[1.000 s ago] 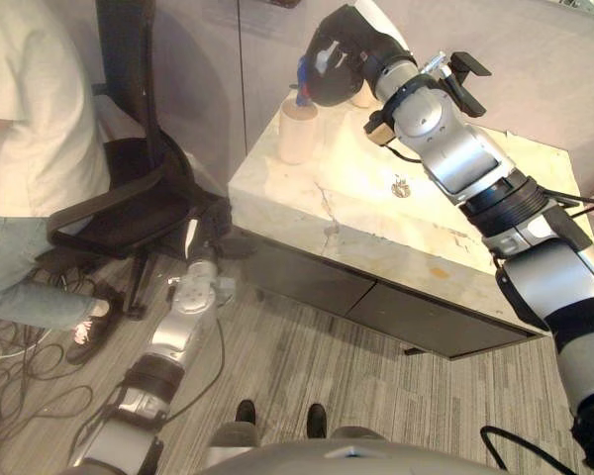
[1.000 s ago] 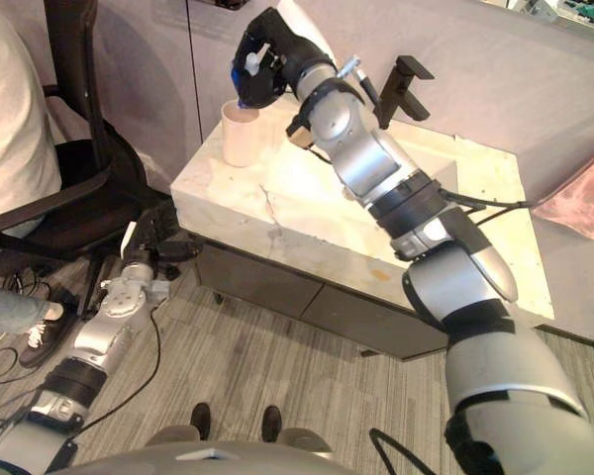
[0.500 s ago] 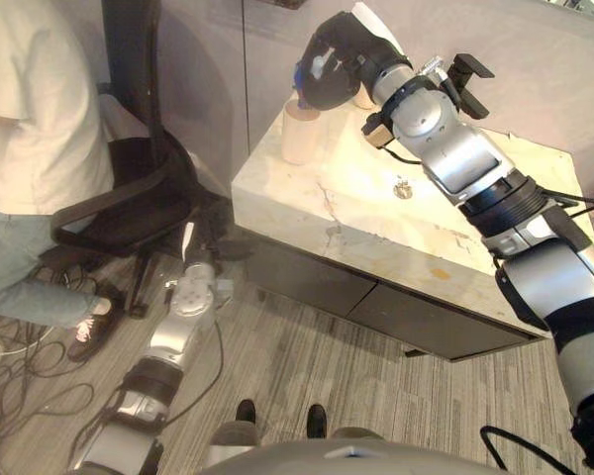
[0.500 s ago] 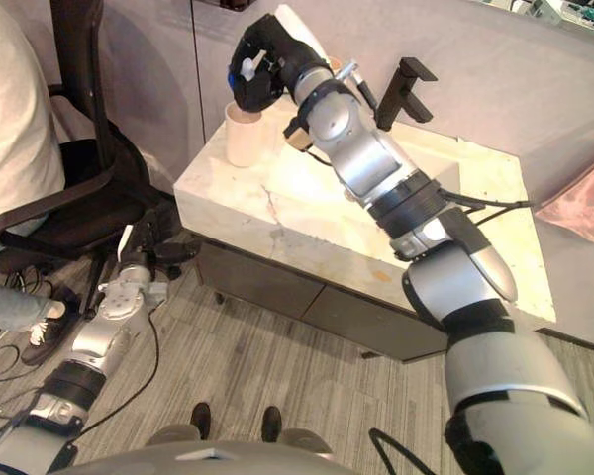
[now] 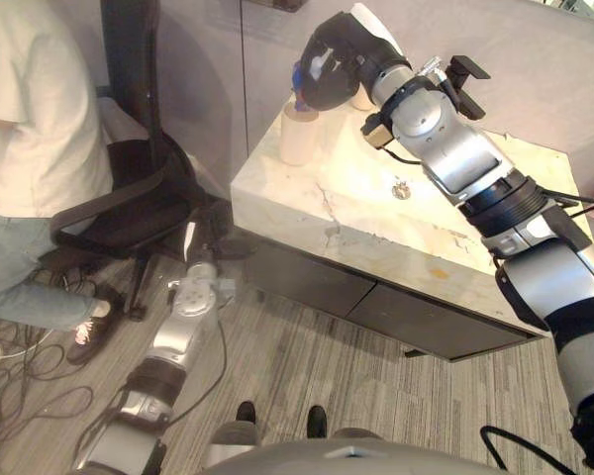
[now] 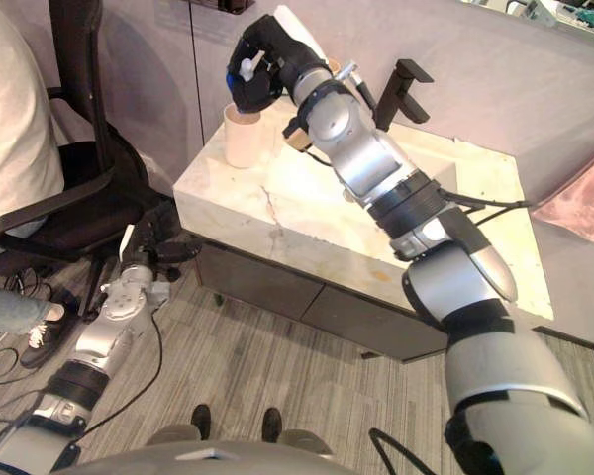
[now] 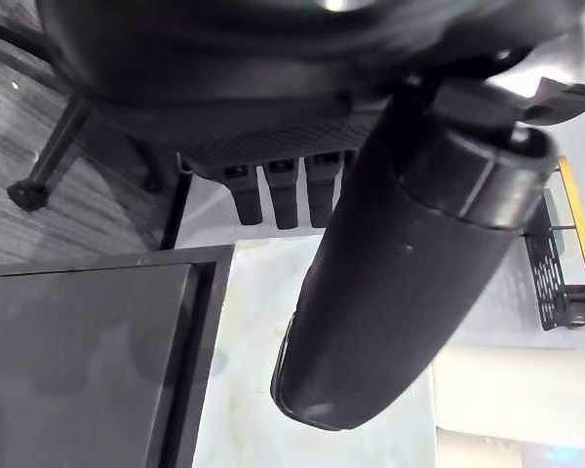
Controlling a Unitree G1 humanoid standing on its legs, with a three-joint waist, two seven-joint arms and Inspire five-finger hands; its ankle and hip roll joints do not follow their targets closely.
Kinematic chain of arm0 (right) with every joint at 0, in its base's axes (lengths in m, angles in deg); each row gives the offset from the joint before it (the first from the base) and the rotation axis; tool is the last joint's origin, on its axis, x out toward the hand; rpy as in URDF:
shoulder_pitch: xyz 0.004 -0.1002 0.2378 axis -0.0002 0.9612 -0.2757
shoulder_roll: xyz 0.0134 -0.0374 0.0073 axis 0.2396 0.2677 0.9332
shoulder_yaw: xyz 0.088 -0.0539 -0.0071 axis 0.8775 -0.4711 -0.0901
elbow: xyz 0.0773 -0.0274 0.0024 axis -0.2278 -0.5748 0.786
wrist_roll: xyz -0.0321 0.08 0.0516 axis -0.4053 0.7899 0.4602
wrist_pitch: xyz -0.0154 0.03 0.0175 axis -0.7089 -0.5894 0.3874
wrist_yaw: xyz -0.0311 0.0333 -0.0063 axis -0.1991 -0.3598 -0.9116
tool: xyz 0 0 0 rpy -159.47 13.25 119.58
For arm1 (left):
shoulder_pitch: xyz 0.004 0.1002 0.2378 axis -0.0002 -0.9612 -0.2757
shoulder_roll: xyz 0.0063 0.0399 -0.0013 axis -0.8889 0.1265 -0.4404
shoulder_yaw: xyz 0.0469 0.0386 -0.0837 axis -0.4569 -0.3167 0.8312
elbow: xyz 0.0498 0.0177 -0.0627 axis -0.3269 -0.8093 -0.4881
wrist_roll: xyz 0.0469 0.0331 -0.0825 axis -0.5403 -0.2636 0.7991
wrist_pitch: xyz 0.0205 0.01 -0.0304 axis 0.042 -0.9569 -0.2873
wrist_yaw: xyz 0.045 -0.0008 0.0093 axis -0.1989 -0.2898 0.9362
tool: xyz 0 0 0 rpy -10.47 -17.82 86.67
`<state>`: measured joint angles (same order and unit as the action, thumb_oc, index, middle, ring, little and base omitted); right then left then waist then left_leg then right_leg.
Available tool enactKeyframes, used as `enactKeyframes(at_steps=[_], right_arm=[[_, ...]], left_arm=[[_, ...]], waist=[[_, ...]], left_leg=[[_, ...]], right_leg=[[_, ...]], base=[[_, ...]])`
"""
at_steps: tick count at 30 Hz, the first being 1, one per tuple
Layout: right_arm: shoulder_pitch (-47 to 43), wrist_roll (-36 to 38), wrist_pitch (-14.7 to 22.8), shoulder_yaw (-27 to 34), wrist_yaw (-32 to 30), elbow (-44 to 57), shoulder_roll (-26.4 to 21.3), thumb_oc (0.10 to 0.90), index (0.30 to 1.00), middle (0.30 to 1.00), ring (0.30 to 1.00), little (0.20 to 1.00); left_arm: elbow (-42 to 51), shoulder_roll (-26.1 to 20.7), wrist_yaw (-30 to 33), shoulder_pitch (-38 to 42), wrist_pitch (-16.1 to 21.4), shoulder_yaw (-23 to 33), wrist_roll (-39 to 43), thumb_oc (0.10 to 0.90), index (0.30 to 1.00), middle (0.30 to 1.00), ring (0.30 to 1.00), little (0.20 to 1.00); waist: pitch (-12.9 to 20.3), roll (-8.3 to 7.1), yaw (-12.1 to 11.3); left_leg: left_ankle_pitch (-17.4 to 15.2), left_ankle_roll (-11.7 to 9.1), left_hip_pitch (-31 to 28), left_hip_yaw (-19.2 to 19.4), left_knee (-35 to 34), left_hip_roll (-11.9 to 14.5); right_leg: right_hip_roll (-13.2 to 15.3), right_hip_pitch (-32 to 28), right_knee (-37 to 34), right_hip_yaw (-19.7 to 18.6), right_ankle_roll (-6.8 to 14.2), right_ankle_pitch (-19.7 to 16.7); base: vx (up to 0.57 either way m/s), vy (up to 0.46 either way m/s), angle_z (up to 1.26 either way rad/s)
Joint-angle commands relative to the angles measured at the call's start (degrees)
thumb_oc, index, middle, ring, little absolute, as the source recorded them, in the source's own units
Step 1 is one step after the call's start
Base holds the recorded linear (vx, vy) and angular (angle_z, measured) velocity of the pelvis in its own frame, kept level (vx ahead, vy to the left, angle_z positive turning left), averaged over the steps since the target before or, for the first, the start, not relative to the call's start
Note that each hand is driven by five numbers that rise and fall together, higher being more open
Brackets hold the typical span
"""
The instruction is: Organize the bathroom.
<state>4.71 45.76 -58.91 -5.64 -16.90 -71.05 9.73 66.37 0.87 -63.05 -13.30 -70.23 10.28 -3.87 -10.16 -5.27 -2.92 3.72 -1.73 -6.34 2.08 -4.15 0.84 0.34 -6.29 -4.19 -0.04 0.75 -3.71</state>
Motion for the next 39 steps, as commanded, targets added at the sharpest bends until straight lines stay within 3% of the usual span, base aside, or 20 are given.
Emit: enactKeyframes(at_steps=[1, 13, 20, 21, 22, 39], right_arm=[[-5.62, 0.66, 1.58, 1.2, -1.3, -2.93, 1.82, 0.4, 0.3, 0.3, 0.3, 0.3], [-2.14, 2.04, -0.72, 1.13, -0.59, -7.22, 7.06, 0.4, 0.3, 0.3, 0.3, 0.3], [-1.08, 3.8, -3.01, 1.49, 0.37, -8.35, 6.98, 0.4, 0.3, 0.3, 0.3, 0.3], [-0.98, 3.86, -3.34, 1.42, 0.1, -8.93, 7.06, 0.51, 0.465, 0.465, 0.465, 0.465], [-0.81, 3.51, -3.34, 1.38, -0.12, -9.86, 7.07, 0.8, 0.9, 0.9, 0.9, 0.9], [-1.14, 1.6, -4.42, 1.06, 0.93, -14.52, 5.95, 0.8, 0.9, 0.9, 0.9, 0.9]], left_arm=[[1.13, -0.09, -0.44, 3.25, 4.84, -0.44, -4.69, 0.8, 0.9, 0.9, 0.9, 0.9], [1.56, -0.84, 0.48, 1.86, 3.81, -1.06, -3.82, 0.8, 0.9, 0.9, 0.9, 0.9], [1.98, -1.54, 0.16, -0.4, 3.88, -0.41, -3.68, 0.8, 0.9, 0.9, 0.9, 0.9], [1.99, -1.67, 0.12, -0.71, 3.83, -0.43, -3.63, 0.8, 0.9, 0.9, 0.9, 0.9], [2.09, -1.84, -0.03, -1.12, 3.69, -0.38, -3.57, 0.8, 0.9, 0.9, 0.9, 0.9], [1.26, -2.78, 0.05, -3.51, 5.9, -1.73, -2.31, 0.8, 0.9, 0.9, 0.9, 0.9]], waist=[[8.85, -3.1, -0.91], [8.65, -2.4, -1.14], [8.65, -2.2, -1.69], [8.67, -2.18, -1.82], [8.7, -2.16, -1.99], [8.67, -1.29, -1.63]], left_leg=[[-6.5, 2.66, 1.4, -2.28, 7.38, -3.27], [-5.37, 2.92, 0.59, -1.43, 4.05, -2.79], [-4.96, 2.85, 0.62, -1.69, 3.6, -2.95], [-4.91, 2.84, 0.57, -1.76, 3.49, -2.98], [-4.82, 2.82, 0.59, -1.83, 3.4, -3.0], [-3.91, 2.68, 0.57, -1.44, 2.44, -3.32]], right_leg=[[-0.57, 1.42, 3.64, -1.63, 0.46, 0.97], [-0.5, 1.41, 1.85, -1.28, 0.61, 0.43], [-0.41, 1.08, 1.39, -0.89, 0.49, 0.41], [-0.41, 1.02, 1.36, -0.78, 0.47, 0.43], [-0.41, 0.99, 1.3, -0.68, 0.45, 0.42], [-0.77, 1.27, 0.83, -0.79, 0.22, -0.07]], base=[[0.0, 0.0, 0.0], [0.01, -0.001, 0.0], [0.05, -0.002, 0.01], [0.09, -0.004, 0.02], [0.09, -0.006, 0.02], [0.04, 0.018, 0.0]])
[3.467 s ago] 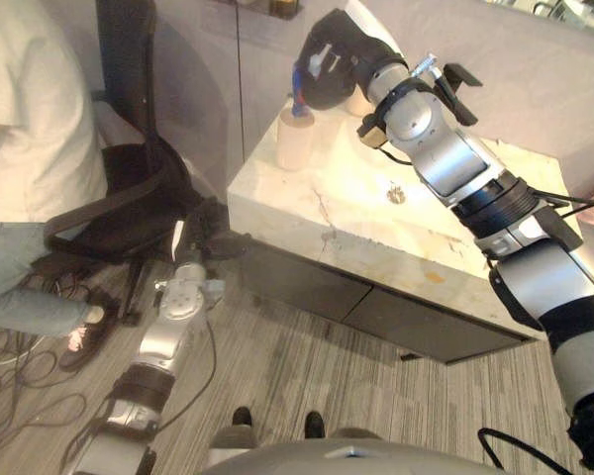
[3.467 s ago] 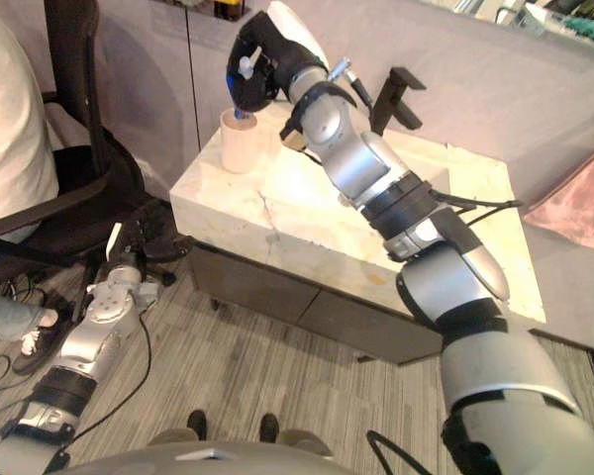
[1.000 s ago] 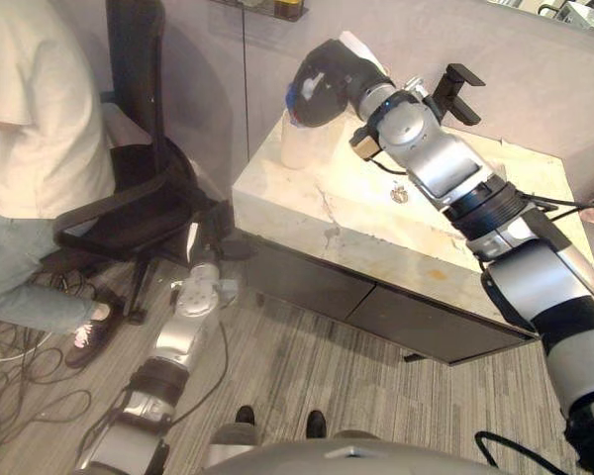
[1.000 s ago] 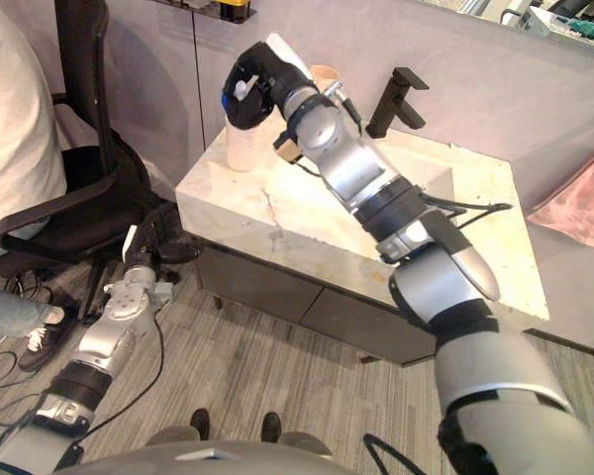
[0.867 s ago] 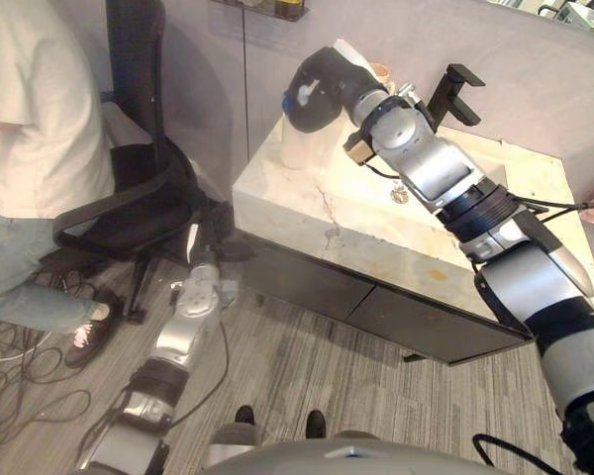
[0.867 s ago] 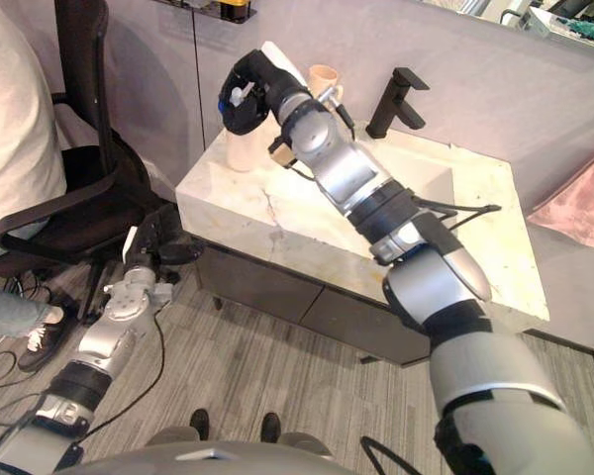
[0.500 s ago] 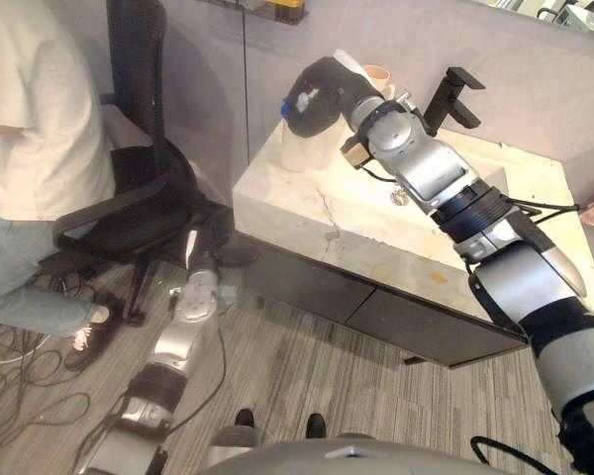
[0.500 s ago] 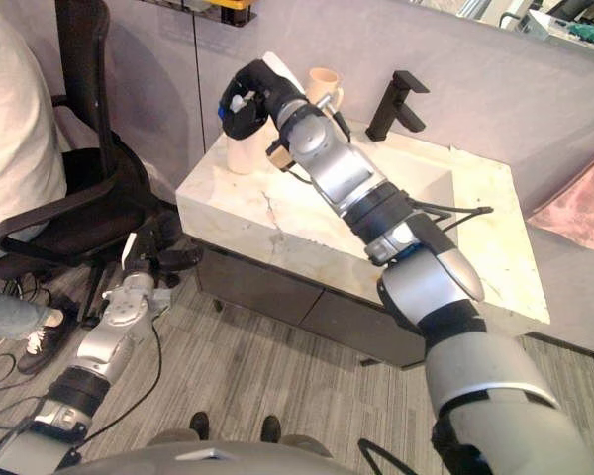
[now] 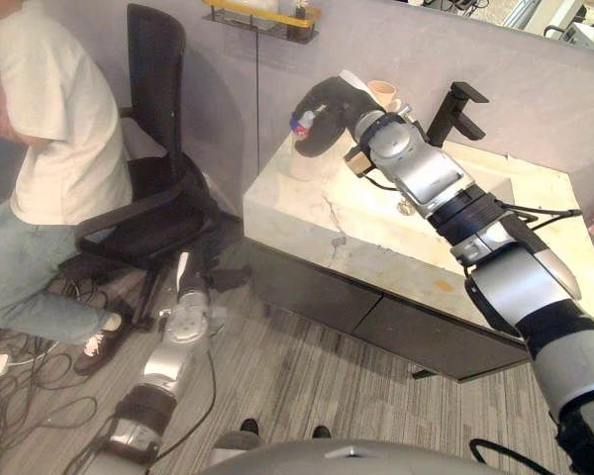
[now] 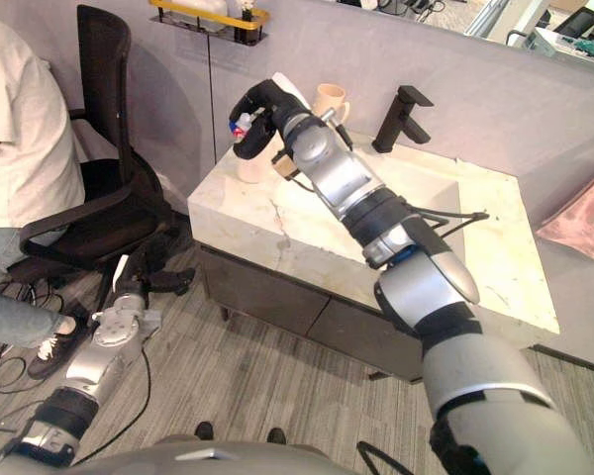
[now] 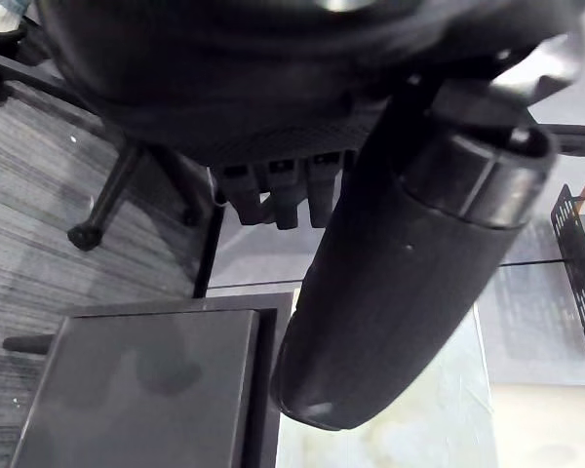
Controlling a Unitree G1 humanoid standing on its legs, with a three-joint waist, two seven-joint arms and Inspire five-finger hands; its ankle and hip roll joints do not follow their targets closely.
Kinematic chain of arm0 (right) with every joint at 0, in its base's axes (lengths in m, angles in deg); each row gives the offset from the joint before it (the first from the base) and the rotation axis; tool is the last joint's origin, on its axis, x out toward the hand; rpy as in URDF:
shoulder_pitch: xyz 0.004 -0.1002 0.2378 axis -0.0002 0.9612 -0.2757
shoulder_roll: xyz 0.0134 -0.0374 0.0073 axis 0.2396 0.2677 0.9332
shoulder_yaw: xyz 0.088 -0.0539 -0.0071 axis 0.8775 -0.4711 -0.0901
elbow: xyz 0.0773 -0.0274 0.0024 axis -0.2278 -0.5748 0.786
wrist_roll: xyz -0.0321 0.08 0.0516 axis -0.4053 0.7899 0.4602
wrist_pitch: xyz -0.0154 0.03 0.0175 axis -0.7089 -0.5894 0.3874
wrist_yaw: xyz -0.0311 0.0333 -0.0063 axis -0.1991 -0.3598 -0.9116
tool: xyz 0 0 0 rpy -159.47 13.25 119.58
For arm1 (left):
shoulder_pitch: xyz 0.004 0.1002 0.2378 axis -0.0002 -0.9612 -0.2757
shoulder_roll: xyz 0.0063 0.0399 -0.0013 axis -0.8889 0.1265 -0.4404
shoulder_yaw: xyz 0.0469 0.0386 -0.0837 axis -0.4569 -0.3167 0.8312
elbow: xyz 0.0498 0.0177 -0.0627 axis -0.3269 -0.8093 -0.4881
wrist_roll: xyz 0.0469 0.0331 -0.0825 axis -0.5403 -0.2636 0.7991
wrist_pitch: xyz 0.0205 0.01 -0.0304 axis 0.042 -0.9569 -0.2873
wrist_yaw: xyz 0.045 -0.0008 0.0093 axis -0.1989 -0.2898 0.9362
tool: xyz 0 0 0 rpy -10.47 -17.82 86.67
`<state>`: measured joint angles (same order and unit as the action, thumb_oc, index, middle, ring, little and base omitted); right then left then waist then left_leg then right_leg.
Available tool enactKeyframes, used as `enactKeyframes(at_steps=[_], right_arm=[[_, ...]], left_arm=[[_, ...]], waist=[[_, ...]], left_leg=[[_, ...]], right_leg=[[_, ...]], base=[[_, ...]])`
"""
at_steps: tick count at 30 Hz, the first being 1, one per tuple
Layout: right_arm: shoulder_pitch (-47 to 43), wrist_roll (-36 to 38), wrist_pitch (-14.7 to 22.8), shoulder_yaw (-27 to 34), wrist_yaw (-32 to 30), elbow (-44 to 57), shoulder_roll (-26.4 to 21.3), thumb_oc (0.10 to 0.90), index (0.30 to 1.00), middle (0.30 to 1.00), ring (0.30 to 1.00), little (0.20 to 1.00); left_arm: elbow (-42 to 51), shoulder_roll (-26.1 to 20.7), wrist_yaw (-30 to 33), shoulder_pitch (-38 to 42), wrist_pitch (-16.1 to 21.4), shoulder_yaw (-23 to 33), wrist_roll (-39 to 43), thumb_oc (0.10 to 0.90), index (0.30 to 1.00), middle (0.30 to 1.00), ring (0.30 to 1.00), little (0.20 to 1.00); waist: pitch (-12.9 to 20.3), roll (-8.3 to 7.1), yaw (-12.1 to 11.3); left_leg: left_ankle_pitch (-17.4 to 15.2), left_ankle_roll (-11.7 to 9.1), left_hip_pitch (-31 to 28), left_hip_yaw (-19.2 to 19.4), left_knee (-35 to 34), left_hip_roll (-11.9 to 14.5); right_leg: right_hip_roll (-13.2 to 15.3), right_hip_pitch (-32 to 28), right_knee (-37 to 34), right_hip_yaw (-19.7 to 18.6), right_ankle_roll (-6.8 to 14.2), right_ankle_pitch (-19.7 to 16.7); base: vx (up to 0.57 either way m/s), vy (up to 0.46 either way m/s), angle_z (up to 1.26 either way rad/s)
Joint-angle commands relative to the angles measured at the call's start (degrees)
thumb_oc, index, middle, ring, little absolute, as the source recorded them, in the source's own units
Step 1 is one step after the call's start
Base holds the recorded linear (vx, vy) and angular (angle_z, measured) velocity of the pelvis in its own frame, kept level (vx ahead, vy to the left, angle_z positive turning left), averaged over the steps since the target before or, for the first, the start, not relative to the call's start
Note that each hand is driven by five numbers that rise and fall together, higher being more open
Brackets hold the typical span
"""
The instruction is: Organize the bathroom.
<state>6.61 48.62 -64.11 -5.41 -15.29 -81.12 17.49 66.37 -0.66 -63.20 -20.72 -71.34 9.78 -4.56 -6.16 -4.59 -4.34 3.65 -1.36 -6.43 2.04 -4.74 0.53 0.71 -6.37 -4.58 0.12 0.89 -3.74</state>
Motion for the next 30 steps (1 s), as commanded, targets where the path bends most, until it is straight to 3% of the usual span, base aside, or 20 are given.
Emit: enactKeyframes(at_steps=[1, 6, 10, 11, 13, 16, 25, 30], right_arm=[[-3.06, -1.77, 0.45, 0.74, -0.49, -4.37, -1.84, 0.8, 0.9, 0.9, 0.9, 0.9], [-3.49, -3.85, 1.81, 0.45, -2.0, -5.29, -2.03, 0.8, 0.9, 0.9, 0.9, 0.9], [-4.0, -6.17, 2.74, -0.08, 1.88, -5.37, -2.46, 0.8, 0.9, 0.9, 0.9, 0.9], [-3.83, -6.26, 3.24, -0.68, 0.52, -5.15, -2.18, 0.8, 0.9, 0.9, 0.9, 0.9], [-3.79, -5.99, 8.25, -0.7, -4.68, -4.95, -2.14, 0.8, 0.9, 0.9, 0.9, 0.9], [-4.12, -8.87, 10.81, 1.74, -11.48, -1.83, -2.03, 0.8, 0.9, 0.9, 0.9, 0.9], [0.39, -23.15, 12.88, 5.61, -22.78, 8.85, -4.05, 0.8, 0.9, 0.9, 0.9, 0.9], [1.97, -21.73, 11.41, 5.88, -20.82, 11.46, -4.71, 0.8, 0.9, 0.9, 0.9, 0.9]], left_arm=[[0.63, -1.02, 0.27, 4.02, 7.33, -1.35, -1.7, 0.8, 0.9, 0.9, 0.9, 0.9], [-0.08, -0.81, 0.7, 4.48, 7.34, -2.11, -1.19, 0.8, 0.9, 0.9, 0.9, 0.9], [-0.14, -0.71, 0.45, 4.19, 6.82, -1.98, -1.3, 0.8, 0.9, 0.9, 0.9, 0.9], [-0.09, -0.53, 0.54, 3.89, 6.82, -2.09, -1.42, 0.8, 0.9, 0.9, 0.9, 0.9], [0.38, -0.72, 0.68, 3.37, 6.51, -2.27, -0.99, 0.8, 0.9, 0.9, 0.9, 0.9], [0.22, -0.89, 0.94, 2.17, 7.0, -2.53, -0.55, 0.8, 0.9, 0.9, 0.9, 0.9], [1.42, -0.23, 3.02, -2.06, 10.01, -3.04, -0.26, 0.8, 0.9, 0.9, 0.9, 0.9], [1.2, -0.19, 3.01, -2.54, 10.88, -2.92, -0.22, 0.8, 0.9, 0.9, 0.9, 0.9]], waist=[[4.64, -1.99, -0.08], [4.44, -1.91, -0.11], [4.6, -2.02, -0.43], [4.54, -2.04, -0.62], [4.47, -2.03, -0.93], [4.5, -1.85, -1.19], [3.9, -1.25, -1.13], [3.49, -1.31, -0.94]], left_leg=[[-3.89, 2.35, 0.69, -1.32, 3.1, -3.03], [-4.07, 2.47, 0.78, -1.29, 3.39, -3.18], [-4.13, 2.5, 0.96, -1.63, 3.6, -3.39], [-4.1, 2.51, 0.95, -1.58, 3.57, -3.38], [-4.12, 2.52, 0.88, -1.6, 3.56, -3.3], [-4.03, 2.61, 0.86, -1.93, 3.22, -3.4], [-4.27, 2.8, 0.88, -1.44, 3.12, -3.51], [-4.64, 2.86, 1.11, -1.13, 3.87, -3.6]], right_leg=[[-1.13, 1.5, 1.37, -1.06, 0.08, -0.03], [-0.92, 1.56, 1.47, -0.97, 0.2, -0.11], [-0.74, 1.83, 1.76, -0.81, 0.39, -0.12], [-0.65, 1.78, 1.72, -0.67, 0.41, -0.16], [-0.56, 1.61, 1.61, -0.5, 0.45, -0.2], [-0.61, 1.7, 1.44, -0.36, 0.54, -0.28], [-0.54, 1.76, 1.25, -0.43, 0.59, -0.04], [-0.39, 1.81, 1.55, -0.37, 0.45, 0.21]], base=[[0.0, 0.0, 0.0], [0.03, 0.029, -0.02], [0.06, 0.019, 0.0], [0.05, 0.021, 0.0], [0.07, 0.026, 0.0], [0.08, 0.027, 0.01], [0.05, 0.03, 0.0], [0.01, 0.005, 0.0]])
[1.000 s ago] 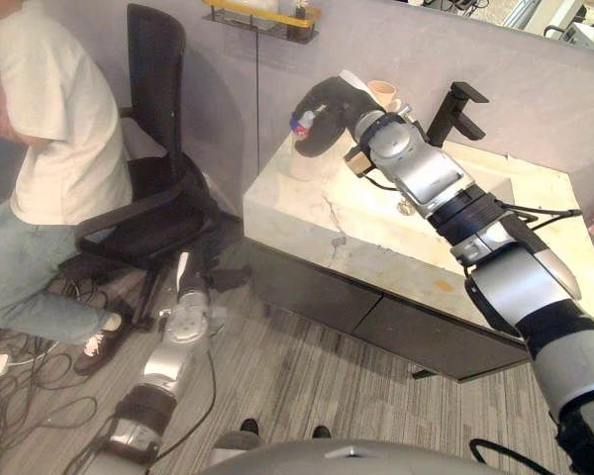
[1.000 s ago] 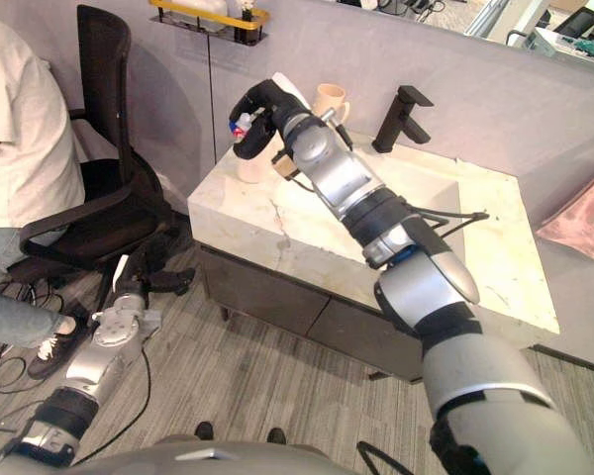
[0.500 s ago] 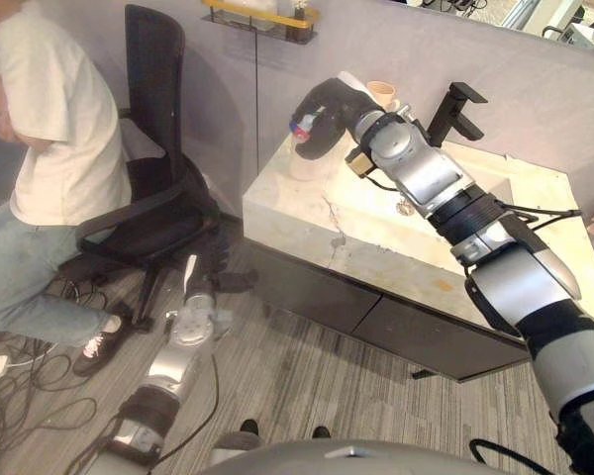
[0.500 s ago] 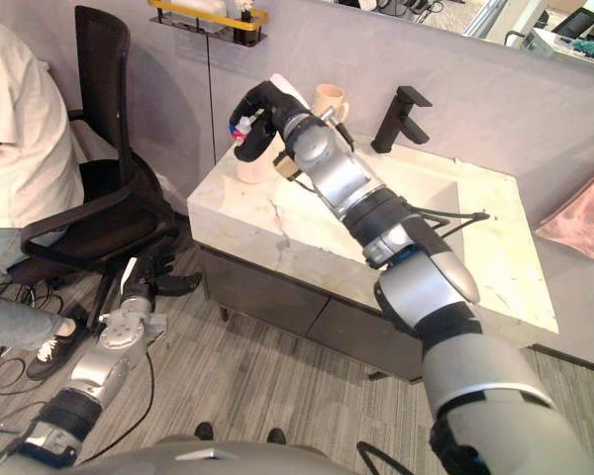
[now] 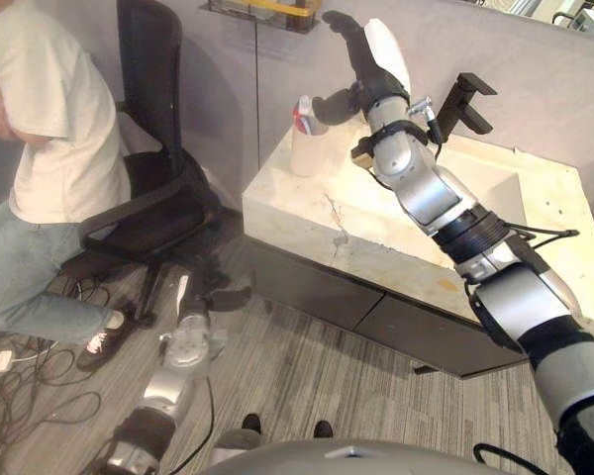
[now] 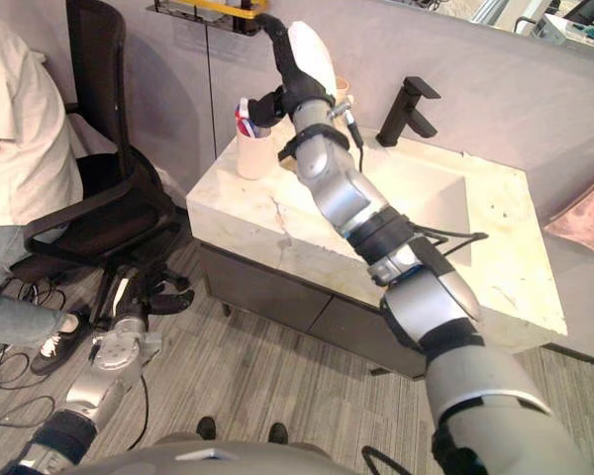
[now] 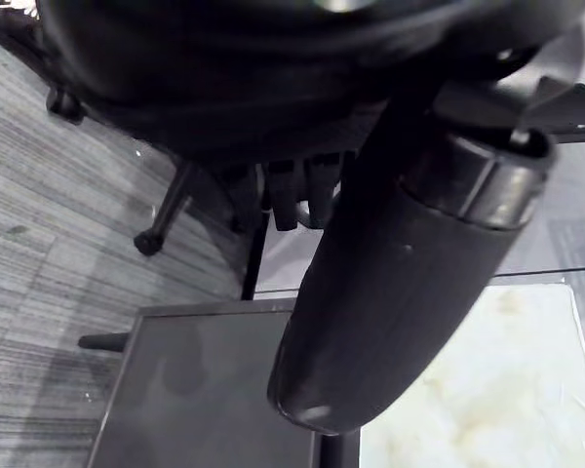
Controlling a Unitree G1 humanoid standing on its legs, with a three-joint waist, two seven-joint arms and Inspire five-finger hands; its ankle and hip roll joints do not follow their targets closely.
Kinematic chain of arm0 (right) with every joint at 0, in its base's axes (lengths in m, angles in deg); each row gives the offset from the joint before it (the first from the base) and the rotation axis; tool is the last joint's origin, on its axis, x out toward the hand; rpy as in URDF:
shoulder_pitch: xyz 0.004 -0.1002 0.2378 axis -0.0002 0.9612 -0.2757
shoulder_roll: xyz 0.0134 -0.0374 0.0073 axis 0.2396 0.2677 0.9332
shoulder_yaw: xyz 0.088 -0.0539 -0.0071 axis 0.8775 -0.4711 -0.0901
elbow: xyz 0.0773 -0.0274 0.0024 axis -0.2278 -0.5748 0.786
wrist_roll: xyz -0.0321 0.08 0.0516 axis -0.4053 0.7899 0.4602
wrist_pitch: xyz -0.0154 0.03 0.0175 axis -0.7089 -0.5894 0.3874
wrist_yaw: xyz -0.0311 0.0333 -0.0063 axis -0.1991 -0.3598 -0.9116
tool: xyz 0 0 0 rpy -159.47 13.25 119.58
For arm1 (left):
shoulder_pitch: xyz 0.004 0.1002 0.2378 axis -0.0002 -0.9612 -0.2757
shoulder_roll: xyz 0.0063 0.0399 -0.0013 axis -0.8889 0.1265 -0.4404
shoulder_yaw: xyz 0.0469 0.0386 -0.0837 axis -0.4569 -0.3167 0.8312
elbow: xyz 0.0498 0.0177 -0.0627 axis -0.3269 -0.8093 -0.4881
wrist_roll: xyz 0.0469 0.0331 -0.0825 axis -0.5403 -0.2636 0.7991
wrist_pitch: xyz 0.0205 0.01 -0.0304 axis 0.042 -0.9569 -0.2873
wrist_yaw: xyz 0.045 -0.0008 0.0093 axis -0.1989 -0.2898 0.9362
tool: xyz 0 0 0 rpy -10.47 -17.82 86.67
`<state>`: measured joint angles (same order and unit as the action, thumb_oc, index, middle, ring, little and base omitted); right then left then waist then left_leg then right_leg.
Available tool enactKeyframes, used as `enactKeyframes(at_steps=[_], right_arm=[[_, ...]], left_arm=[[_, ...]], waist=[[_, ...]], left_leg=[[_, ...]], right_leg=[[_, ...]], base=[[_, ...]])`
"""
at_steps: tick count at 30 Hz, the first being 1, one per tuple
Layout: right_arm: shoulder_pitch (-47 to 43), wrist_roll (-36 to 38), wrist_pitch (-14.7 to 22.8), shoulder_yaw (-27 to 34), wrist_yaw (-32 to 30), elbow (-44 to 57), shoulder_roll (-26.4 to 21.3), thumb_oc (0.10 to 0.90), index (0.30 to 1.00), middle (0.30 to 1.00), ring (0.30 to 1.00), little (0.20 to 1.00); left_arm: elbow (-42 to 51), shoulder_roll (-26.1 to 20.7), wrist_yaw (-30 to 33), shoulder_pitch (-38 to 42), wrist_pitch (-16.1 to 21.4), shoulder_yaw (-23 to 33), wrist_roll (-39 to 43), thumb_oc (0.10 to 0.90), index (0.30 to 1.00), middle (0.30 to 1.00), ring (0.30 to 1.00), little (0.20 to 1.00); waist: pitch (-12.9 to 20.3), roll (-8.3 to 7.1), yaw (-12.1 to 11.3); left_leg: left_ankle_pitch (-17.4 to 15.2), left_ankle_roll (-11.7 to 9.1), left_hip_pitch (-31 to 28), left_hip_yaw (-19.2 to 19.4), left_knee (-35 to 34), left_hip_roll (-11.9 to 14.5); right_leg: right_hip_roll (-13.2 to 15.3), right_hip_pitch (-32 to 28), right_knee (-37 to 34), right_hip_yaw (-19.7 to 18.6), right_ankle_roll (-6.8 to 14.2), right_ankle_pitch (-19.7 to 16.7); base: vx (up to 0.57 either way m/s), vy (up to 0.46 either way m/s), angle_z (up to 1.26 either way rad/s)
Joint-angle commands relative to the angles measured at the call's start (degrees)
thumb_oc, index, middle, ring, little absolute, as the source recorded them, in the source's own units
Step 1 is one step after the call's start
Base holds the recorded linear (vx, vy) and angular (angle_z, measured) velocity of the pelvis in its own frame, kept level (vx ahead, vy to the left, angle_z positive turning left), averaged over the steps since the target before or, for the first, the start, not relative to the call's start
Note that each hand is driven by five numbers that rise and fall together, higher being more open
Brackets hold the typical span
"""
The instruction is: Organize the bathroom.
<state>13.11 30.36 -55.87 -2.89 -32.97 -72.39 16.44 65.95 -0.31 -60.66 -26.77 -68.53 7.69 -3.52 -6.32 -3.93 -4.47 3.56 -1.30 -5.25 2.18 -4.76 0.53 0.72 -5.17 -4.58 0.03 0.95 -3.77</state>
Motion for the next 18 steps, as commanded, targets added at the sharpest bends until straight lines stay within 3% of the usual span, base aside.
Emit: enactKeyframes(at_steps=[1, 9, 14, 18], right_arm=[[-4.31, -2.39, 3.46, 3.09, -3.67, 2.46, -3.8, 0.8, 0.9, 0.9, 0.9, 0.9], [-4.76, 1.97, 4.66, 4.12, -4.62, 1.98, -5.49, 0.8, 0.9, 0.9, 0.9, 0.9], [-2.02, 7.54, 5.77, 8.06, -6.05, 9.65, -8.71, 0.8, 0.9, 0.9, 0.9, 0.9], [4.19, 8.06, 9.03, 14.47, -10.34, 19.18, -12.97, 0.8, 0.9, 0.9, 0.9, 0.9]], left_arm=[[1.75, -0.39, 0.64, 3.61, 8.06, -0.76, -1.34, 0.8, 0.9, 0.9, 0.9, 0.9], [1.73, -0.2, 1.04, 4.08, 7.66, -0.63, -1.43, 0.8, 0.9, 0.9, 0.9, 0.9], [-1.79, 0.33, 3.8, 3.56, 8.55, 1.47, -3.53, 0.8, 0.9, 0.9, 0.9, 0.9], [-8.31, 1.38, 5.57, 2.47, 10.87, 4.29, -6.21, 0.8, 0.9, 0.9, 0.9, 0.9]], waist=[[3.57, -1.96, -0.75], [3.78, -1.89, -0.35], [3.95, -1.73, 1.33], [4.3, -1.47, 3.64]], left_leg=[[-4.67, 2.8, 0.0, -1.14, 4.21, -3.57], [-5.14, 2.89, -0.17, -0.91, 4.63, -3.64], [-5.41, 2.97, -0.48, -0.24, 4.77, -3.64], [-5.43, 3.15, -0.87, 0.54, 4.22, -3.53]], right_leg=[[-0.34, 0.63, 1.72, -0.25, 0.32, 0.33], [-0.25, 0.5, 2.02, -0.25, 0.17, 0.64], [-0.44, 0.72, 2.41, -1.11, 0.09, 0.75], [-0.99, 1.24, 2.9, -2.47, 0.23, 0.87]], base=[[0.0, 0.0, 0.0], [0.0, 0.0, 0.0], [-0.03, 0.037, -0.02], [-0.04, 0.054, -0.05]])
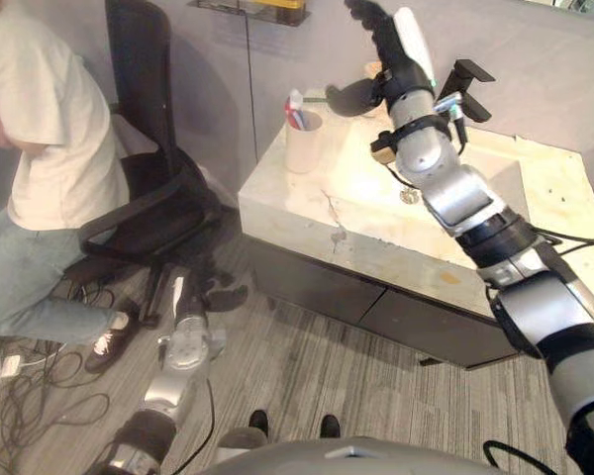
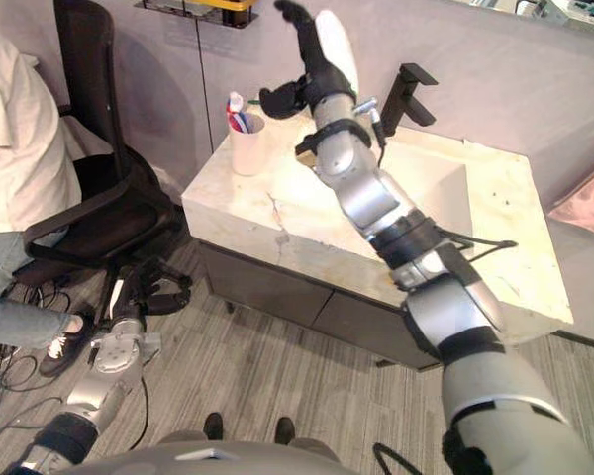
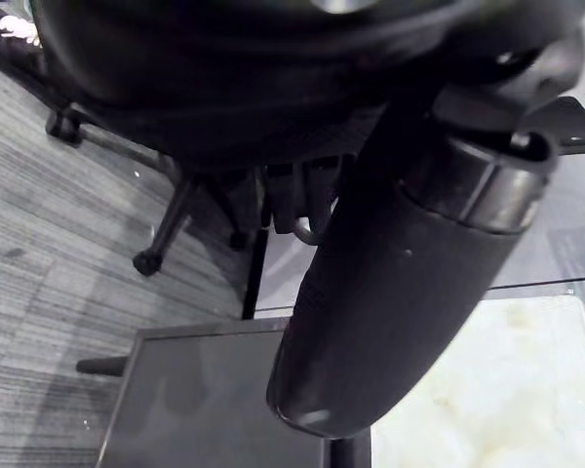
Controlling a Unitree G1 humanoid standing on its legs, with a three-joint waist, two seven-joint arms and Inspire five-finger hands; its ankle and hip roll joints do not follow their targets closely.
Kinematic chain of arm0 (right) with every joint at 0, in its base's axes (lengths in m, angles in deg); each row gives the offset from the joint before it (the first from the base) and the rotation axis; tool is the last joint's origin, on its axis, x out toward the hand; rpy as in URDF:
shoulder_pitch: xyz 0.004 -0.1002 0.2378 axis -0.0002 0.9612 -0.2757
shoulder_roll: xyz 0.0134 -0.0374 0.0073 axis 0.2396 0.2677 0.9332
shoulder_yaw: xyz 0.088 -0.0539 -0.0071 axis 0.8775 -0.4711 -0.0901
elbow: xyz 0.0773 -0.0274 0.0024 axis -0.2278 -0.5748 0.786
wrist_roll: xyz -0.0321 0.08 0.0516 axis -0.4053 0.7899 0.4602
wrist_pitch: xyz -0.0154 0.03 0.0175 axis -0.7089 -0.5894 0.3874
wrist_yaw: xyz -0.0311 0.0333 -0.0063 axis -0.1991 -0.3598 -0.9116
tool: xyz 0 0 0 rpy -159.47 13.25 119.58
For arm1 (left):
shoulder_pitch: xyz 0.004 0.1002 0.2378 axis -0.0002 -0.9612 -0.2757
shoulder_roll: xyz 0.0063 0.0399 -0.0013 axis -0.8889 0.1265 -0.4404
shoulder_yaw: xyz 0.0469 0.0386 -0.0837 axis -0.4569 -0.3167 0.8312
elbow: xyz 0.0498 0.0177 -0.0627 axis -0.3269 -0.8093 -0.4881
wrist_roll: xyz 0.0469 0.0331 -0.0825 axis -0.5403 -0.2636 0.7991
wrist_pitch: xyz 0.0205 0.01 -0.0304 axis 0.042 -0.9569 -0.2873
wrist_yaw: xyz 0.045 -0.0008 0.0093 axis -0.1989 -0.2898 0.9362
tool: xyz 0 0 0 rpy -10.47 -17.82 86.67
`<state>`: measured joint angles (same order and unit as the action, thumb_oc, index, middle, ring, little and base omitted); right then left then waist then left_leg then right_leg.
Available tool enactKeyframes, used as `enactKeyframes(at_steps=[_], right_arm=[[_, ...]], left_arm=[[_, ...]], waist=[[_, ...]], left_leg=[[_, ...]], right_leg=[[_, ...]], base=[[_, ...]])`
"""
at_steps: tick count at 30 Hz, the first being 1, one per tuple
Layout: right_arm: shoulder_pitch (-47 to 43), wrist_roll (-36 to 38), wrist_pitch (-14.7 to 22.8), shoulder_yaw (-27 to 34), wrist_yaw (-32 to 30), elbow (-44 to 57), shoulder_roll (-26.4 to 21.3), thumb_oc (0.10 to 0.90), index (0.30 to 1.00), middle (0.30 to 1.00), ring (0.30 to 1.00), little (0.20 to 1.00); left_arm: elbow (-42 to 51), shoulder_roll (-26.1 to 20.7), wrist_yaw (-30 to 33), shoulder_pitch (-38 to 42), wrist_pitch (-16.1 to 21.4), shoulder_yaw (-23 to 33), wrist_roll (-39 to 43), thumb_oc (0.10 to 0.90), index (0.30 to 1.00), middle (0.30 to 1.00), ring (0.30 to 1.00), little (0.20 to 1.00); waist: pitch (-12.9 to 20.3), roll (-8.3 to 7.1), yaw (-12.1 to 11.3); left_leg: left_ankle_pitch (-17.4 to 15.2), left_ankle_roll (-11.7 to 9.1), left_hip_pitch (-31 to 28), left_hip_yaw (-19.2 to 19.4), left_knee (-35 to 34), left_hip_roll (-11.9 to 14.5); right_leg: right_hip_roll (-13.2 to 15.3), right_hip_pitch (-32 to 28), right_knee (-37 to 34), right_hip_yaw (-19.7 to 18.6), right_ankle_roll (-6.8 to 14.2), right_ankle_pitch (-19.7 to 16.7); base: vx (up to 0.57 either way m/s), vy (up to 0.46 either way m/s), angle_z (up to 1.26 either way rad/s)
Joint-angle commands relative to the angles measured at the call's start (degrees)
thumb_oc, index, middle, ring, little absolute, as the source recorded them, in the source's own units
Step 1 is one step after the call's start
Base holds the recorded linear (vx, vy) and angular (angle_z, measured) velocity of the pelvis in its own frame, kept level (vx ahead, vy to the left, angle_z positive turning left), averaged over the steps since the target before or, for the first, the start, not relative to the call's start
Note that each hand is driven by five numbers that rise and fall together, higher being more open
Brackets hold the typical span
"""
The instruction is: Organize the bathroom.
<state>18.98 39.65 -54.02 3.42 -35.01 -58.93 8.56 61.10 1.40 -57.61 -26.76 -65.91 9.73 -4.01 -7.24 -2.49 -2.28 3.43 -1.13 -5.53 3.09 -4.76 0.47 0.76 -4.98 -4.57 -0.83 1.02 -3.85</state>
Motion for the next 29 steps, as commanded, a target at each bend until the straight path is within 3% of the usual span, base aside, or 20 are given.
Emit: enactKeyframes(at_steps=[1, 3, 6, 7, 8, 10, 11, 12, 16, 20, 21, 22, 25, 26, 27, 29], right_arm=[[-1.09, -1.7, 7.51, 8.7, -8.68, 6.37, -5.37, 0.8, 0.9, 0.9, 0.9, 0.9], [4.68, -1.78, 12.09, 15.27, -13.33, 12.18, -10.11, 0.8, 0.9, 0.9, 0.9, 0.9], [9.77, -1.4, 15.06, 20.69, -15.84, 15.36, -13.37, 0.8, 0.9, 0.9, 0.9, 0.9], [13.89, 1.5, 19.18, 25.11, -18.25, 16.67, -16.01, 0.8, 0.9, 0.9, 0.9, 0.9], [14.63, 2.27, 19.66, 25.89, -18.55, 16.85, -16.44, 0.8, 0.9, 0.9, 0.9, 0.9], [19.66, 1.66, 29.29, 32.72, -26.7, 18.06, -18.37, 0.8, 0.9, 0.9, 0.9, 0.9], [20.37, 0.94, 29.87, 33.71, -27.76, 18.2, -18.42, 0.8, 0.9, 0.9, 0.9, 0.9], [23.42, -1.29, 33.66, 38.1, -33.51, 17.42, -19.25, 0.8, 0.9, 0.9, 0.9, 0.9], [30.46, -0.24, 38.46, 46.62, -42.75, 15.26, -20.15, 0.8, 0.9, 0.9, 0.9, 0.9], [38.47, 3.66, 42.09, 54.19, -47.91, 13.3, -18.46, 0.8, 0.9, 0.9, 0.9, 0.9], [43.78, 7.38, 45.43, 58.99, -49.73, 10.0, -16.88, 0.8, 0.9, 0.9, 0.9, 0.9], [46.56, 10.22, 47.25, 61.87, -49.29, 7.4, -15.74, 0.8, 0.9, 0.9, 0.9, 0.9], [50.86, 14.66, 48.05, 65.51, -46.56, 0.6, -14.21, 0.8, 0.9, 0.9, 0.9, 0.9], [52.96, 28.64, 51.01, 66.55, -39.64, -5.21, -12.62, 0.8, 0.9, 0.9, 0.9, 0.9], [54.26, 37.2, 52.84, 67.86, -33.2, -11.39, -9.67, 0.8, 0.9, 0.9, 0.9, 0.9], [56.12, 36.03, 49.75, 68.48, -34.25, -19.07, -7.74, 0.8, 0.9, 0.9, 0.9, 0.9]], left_arm=[[-3.86, -0.31, 2.52, 2.43, 8.35, 2.31, -5.44, 0.8, 0.9, 0.9, 0.9, 0.9], [-10.76, 1.06, 3.11, 2.05, 10.95, 4.86, -5.18, 0.8, 0.9, 0.9, 0.9, 0.9], [-14.89, 1.88, 3.48, 2.06, 11.67, 6.38, -5.43, 0.8, 0.9, 0.9, 0.9, 0.9], [-18.56, 2.06, 3.58, 1.74, 12.5, 7.68, -4.76, 0.8, 0.9, 0.9, 0.9, 0.9], [-19.12, 2.02, 3.43, 1.78, 12.58, 7.79, -4.34, 0.8, 0.9, 0.9, 0.9, 0.9], [-24.85, 2.05, 3.59, 1.88, 13.97, 9.48, -6.07, 0.8, 0.9, 0.9, 0.9, 0.9], [-25.39, 1.94, 3.61, 1.95, 14.18, 9.42, -6.11, 0.8, 0.9, 0.9, 0.9, 0.9], [-27.1, 1.98, 3.02, 1.69, 14.32, 9.91, -4.86, 0.8, 0.9, 0.9, 0.9, 0.9], [-30.64, 1.62, 3.66, 1.05, 14.56, 10.76, -5.1, 0.8, 0.9, 0.9, 0.9, 0.9], [-34.7, 1.24, 3.37, 0.57, 14.84, 11.71, -3.53, 0.8, 0.9, 0.9, 0.9, 0.9], [-37.85, 1.34, 2.92, 0.03, 15.82, 12.76, -2.13, 0.8, 0.9, 0.9, 0.9, 0.9], [-39.34, 1.37, 2.2, -0.23, 16.24, 13.49, -1.19, 0.8, 0.9, 0.9, 0.9, 0.9], [-40.94, 1.33, 1.82, -0.44, 16.54, 14.09, -0.33, 0.8, 0.9, 0.9, 0.9, 0.9], [-43.25, 1.23, 0.94, -0.66, 17.31, 14.65, 0.33, 0.8, 0.9, 0.9, 0.9, 0.9], [-44.95, 0.95, 0.55, -0.48, 17.75, 14.95, 1.12, 0.8, 0.9, 0.9, 0.9, 0.9], [-46.3, 0.92, 0.07, 0.07, 17.09, 15.17, 2.62, 0.8, 0.9, 0.9, 0.9, 0.9]], waist=[[5.27, -2.92, 1.54], [5.69, -2.55, 3.61], [6.02, -2.36, 5.12], [6.29, -2.15, 6.49], [6.36, -2.16, 6.59], [6.77, -1.84, 8.43], [6.81, -1.86, 8.45], [7.03, -1.76, 9.12], [7.27, -1.58, 10.42], [7.5, -1.44, 11.8], [7.55, -1.37, 12.64], [7.49, -1.33, 13.01], [7.12, -1.41, 13.21], [6.9, -1.54, 13.38], [6.62, -1.65, 13.55], [6.42, -1.53, 13.71]], left_leg=[[-5.31, 2.99, -0.63, -0.3, 4.17, -3.46], [-5.29, 3.11, -1.16, 0.47, 3.2, -3.33], [-5.34, 3.13, -1.44, 1.24, 2.6, -3.19], [-5.26, 3.09, -1.73, 1.8, 1.97, -3.06], [-5.24, 3.08, -1.77, 1.9, 1.86, -3.04], [-5.43, 3.04, -1.93, 3.05, 1.52, -2.81], [-5.48, 3.03, -1.95, 3.19, 1.52, -2.79], [-5.7, 3.04, -2.01, 3.75, 1.47, -2.7], [-6.02, 2.95, -2.05, 4.62, 1.23, -2.64], [-5.97, 2.75, -2.0, 5.95, 0.82, -2.54], [-5.91, 2.65, -1.92, 6.76, 0.64, -2.47], [-5.87, 2.57, -1.84, 7.12, 0.61, -2.45], [-5.85, 2.5, -1.77, 7.59, 0.72, -2.41], [-5.75, 2.49, -1.56, 7.99, 0.75, -2.35], [-5.59, 2.47, -1.46, 8.3, 0.7, -2.33], [-6.16, 2.61, -1.69, 8.18, 0.54, -2.37]], right_leg=[[-1.06, 1.08, 2.91, -1.7, 0.18, 0.96], [-1.38, 1.5, 2.89, -2.67, 0.61, 0.78], [-1.48, 1.92, 2.87, -3.24, 1.01, 0.64], [-1.62, 2.31, 2.83, -3.85, 1.4, 0.42], [-1.65, 2.39, 2.84, -3.96, 1.46, 0.38], [-1.73, 3.04, 2.97, -4.78, 1.99, 0.27], [-1.74, 3.09, 2.99, -4.85, 2.03, 0.26], [-1.67, 3.26, 2.88, -5.05, 2.3, 0.21], [-1.49, 3.47, 2.24, -5.24, 2.84, -0.16], [-1.42, 3.92, 1.69, -5.69, 3.24, -0.73], [-1.42, 4.25, 1.43, -5.91, 3.5, -1.08], [-1.41, 4.45, 1.37, -6.01, 3.63, -1.28], [-1.27, 4.71, 1.42, -6.0, 3.79, -1.57], [-1.2, 5.07, 1.41, -6.08, 4.0, -1.82], [-1.13, 5.2, 1.32, -6.05, 4.13, -2.1], [-1.07, 4.99, 1.08, -5.99, 4.33, -1.76]], base=[[-0.03, 0.065, -0.12], [-0.03, 0.069, -0.17], [-0.02, 0.046, -0.23], [-0.01, 0.031, -0.25], [0.0, 0.044, -0.28], [0.02, 0.041, -0.32], [0.03, 0.036, -0.3], [0.01, 0.018, -0.3], [0.0, 0.008, -0.26], [-0.01, 0.007, -0.24], [-0.01, 0.008, -0.26], [-0.01, 0.008, -0.22], [-0.02, 0.002, -0.13], [-0.05, -0.01, -0.18], [-0.01, 0.003, -0.16], [0.03, 0.011, -0.09]])
